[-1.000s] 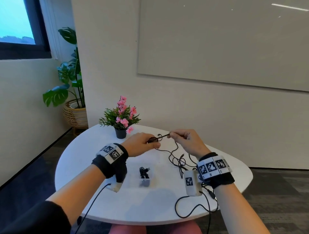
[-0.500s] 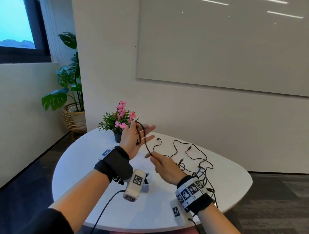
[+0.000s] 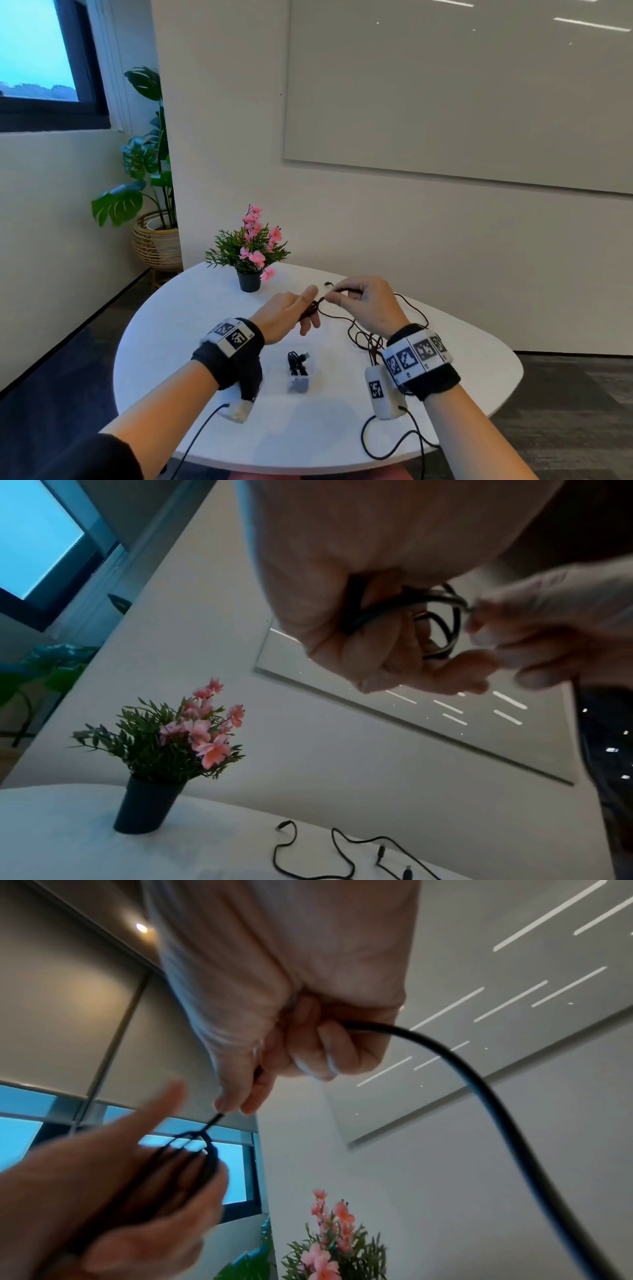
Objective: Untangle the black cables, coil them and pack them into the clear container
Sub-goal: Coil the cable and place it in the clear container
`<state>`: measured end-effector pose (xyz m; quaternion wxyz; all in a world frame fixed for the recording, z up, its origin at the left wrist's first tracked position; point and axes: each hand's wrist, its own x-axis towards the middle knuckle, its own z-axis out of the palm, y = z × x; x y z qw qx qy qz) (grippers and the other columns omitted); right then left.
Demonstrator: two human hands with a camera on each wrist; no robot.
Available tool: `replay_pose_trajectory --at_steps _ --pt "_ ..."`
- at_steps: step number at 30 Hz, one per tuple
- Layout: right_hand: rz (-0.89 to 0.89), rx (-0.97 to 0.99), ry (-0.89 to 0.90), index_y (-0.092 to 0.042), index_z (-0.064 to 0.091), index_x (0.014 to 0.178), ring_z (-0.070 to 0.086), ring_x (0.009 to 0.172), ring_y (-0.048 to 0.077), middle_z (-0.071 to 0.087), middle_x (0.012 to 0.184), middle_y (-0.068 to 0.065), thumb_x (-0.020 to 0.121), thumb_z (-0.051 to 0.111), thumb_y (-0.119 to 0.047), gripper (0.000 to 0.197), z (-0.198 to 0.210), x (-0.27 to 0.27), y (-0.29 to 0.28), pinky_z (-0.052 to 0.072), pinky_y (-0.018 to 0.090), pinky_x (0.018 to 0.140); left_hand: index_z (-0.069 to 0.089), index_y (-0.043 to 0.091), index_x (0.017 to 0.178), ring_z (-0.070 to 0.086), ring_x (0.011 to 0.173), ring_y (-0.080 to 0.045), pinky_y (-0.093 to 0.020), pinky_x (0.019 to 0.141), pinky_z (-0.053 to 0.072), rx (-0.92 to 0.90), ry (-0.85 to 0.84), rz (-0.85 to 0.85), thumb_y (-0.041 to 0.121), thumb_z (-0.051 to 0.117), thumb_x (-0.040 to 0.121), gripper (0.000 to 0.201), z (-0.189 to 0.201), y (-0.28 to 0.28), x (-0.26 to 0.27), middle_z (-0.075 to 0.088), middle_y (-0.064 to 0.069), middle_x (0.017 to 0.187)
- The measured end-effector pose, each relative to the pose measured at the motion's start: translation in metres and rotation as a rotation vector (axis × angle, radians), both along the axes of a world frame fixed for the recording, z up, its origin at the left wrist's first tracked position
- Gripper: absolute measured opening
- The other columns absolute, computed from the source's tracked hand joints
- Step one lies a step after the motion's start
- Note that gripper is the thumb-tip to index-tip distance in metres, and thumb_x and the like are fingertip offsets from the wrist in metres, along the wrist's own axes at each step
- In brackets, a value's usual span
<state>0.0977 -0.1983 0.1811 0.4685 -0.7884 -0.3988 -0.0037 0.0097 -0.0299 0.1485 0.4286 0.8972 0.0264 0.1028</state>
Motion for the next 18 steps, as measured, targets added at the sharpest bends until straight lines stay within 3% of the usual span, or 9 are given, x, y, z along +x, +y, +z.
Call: replay_pose_trajectory --at_steps 1,3,6,8,10,12,14,16,18 --pt "-0.021 0.050 0.031 -0.024 0.073 0.075 0.055 0.053 0.003 0.067 0.065 -0.008 0.071 0.077 -0.038 0.015 -0.001 0.002 0.000 0.048 0.023 0.062 0.068 0.019 0.072 0.049 0.056 -0.006 -0.024 0.063 0.039 -0.037 -0.005 -0.032 0.070 0.031 0.085 0.064 0.000 -0.001 0.000 0.059 0.006 0.059" --pt "-0.052 0.150 0.102 -0.017 0.073 0.076 0.047 0.048 -0.001 0.060 0.059 -0.011 0.074 0.077 -0.032 0.016 -0.004 0.006 -0.003 0.040 0.015 0.057 0.062 0.018 0.073 0.047 0.055 -0.004 -0.021 0.060 0.039 -0.105 -0.012 -0.059 0.055 0.051 0.087 0.041 0.004 -0.002 -0.002 0.054 0.006 0.062" --pt "-0.111 0.218 0.161 -0.011 0.070 0.080 0.049 0.057 0.001 0.057 0.062 -0.008 0.085 0.066 -0.034 0.024 -0.014 0.011 -0.006 0.041 0.017 0.062 0.048 0.014 0.073 0.050 0.056 -0.006 -0.024 0.068 0.042 -0.438 -0.120 -0.066 0.032 0.043 0.097 0.030 0.012 -0.002 -0.004 0.047 0.003 0.062" --pt "-0.126 0.231 0.200 -0.011 0.066 0.084 0.051 0.065 0.006 0.057 0.069 -0.005 0.091 0.058 -0.029 0.021 -0.024 0.010 -0.004 0.042 0.018 0.064 0.045 0.014 0.075 0.065 0.083 -0.011 -0.030 0.087 0.047 -0.689 -0.217 -0.029 0.028 0.033 0.101 0.032 0.017 -0.001 -0.003 0.063 -0.003 0.080" --pt "-0.098 0.220 0.223 -0.015 0.060 0.087 0.046 0.063 0.008 0.053 0.072 -0.005 0.095 0.051 -0.023 0.014 -0.033 0.003 -0.001 0.038 0.019 0.058 0.047 0.014 0.079 0.062 0.111 -0.019 -0.037 0.099 0.043 -0.964 -0.267 0.000 0.030 0.025 0.103 0.037 0.020 -0.001 0.000 0.067 -0.009 0.112" --pt "-0.013 0.113 0.218 -0.018 0.058 0.093 0.043 0.059 0.007 0.051 0.072 -0.005 0.097 0.045 -0.021 0.014 -0.042 -0.008 0.002 0.035 0.018 0.055 0.049 0.009 0.092 0.057 0.120 -0.024 -0.041 0.101 0.041 -1.116 -0.303 0.050 0.035 0.019 0.103 0.041 0.022 -0.004 0.005 0.062 -0.011 0.124" --pt "0.080 -0.088 0.172 -0.022 0.058 0.101 0.045 0.058 0.005 0.052 0.070 -0.007 0.099 0.041 -0.026 0.018 -0.051 -0.019 0.006 0.037 0.017 0.056 0.048 0.009 0.091 0.062 0.110 -0.027 -0.045 0.093 0.048 -1.205 -0.347 0.087 0.037 0.018 0.103 0.042 0.027 -0.007 0.006 0.066 -0.012 0.113" --pt "0.181 -0.280 0.123 -0.026 0.061 0.105 0.046 0.058 0.005 0.051 0.064 -0.012 0.099 0.040 -0.033 0.023 -0.057 -0.031 0.006 0.039 0.020 0.060 0.046 0.014 0.082 0.069 0.079 -0.021 -0.039 0.067 0.057 -1.225 -0.360 0.187 0.038 0.023 0.102 0.039 0.032 -0.008 0.006 0.065 -0.006 0.083" --pt "0.229 -0.450 0.026 -0.028 0.064 0.110 0.043 0.056 0.001 0.047 0.060 -0.017 0.097 0.041 -0.040 0.029 -0.055 -0.038 0.004 0.038 0.024 0.059 0.044 0.017 0.080 0.051 0.050 -0.011 -0.022 0.041 0.042 -1.071 -0.337 0.318 0.041 0.027 0.101 0.036 0.033 -0.004 0.007 0.054 -0.001 0.071"
